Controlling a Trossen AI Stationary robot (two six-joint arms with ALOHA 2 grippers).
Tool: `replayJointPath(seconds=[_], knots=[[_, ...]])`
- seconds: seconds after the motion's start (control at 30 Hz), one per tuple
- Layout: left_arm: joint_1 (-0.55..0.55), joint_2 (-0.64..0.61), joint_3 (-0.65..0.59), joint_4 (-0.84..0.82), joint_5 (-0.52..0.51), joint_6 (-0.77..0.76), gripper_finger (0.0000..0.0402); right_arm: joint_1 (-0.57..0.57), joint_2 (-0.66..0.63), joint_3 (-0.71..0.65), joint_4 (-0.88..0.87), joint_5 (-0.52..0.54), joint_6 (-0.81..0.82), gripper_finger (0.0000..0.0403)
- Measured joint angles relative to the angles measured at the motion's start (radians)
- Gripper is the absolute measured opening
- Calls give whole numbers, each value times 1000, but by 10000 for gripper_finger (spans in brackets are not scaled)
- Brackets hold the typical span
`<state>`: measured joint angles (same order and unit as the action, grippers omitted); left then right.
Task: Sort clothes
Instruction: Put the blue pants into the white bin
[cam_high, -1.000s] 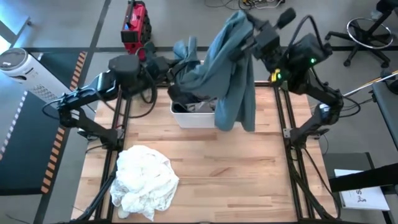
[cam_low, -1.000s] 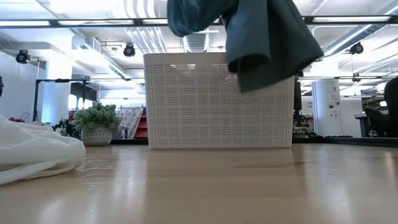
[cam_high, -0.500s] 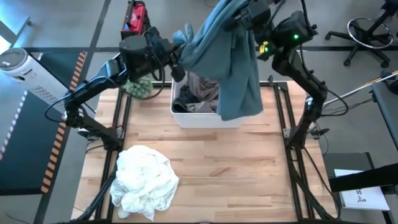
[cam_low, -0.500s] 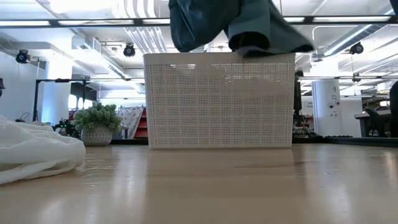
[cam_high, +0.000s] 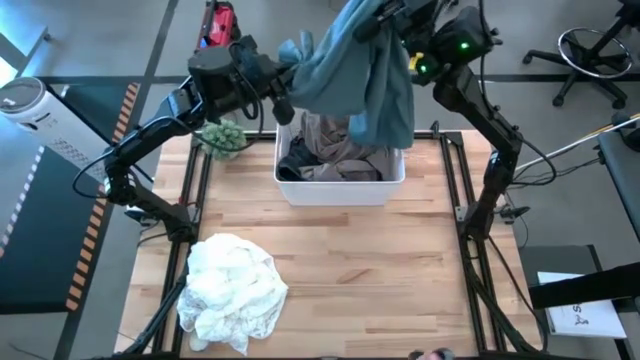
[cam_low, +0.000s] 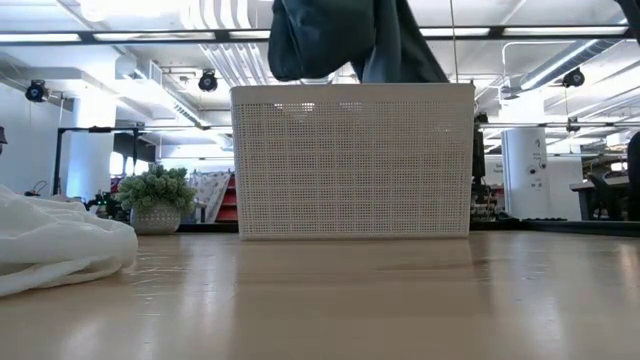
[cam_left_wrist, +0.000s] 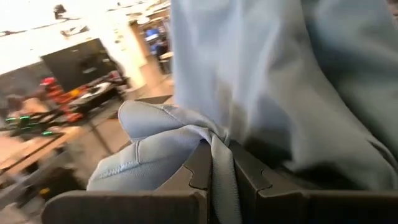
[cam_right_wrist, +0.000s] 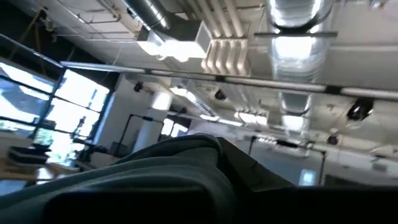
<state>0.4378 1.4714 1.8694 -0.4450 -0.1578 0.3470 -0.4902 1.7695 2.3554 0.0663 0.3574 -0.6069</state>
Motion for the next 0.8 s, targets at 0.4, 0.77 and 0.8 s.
replayJointPath(seconds=[0.4,0.77,0.8], knots=[[1,24,-168,67,147,-75,11,28,3,0,-340,-235,449,0],[6,-68,-528,230,145,-105,12,27,-13,-1,-819,-309,475,0],[6,-79,-554,244,146,-114,13,27,-7,-2,-839,-320,476,0]])
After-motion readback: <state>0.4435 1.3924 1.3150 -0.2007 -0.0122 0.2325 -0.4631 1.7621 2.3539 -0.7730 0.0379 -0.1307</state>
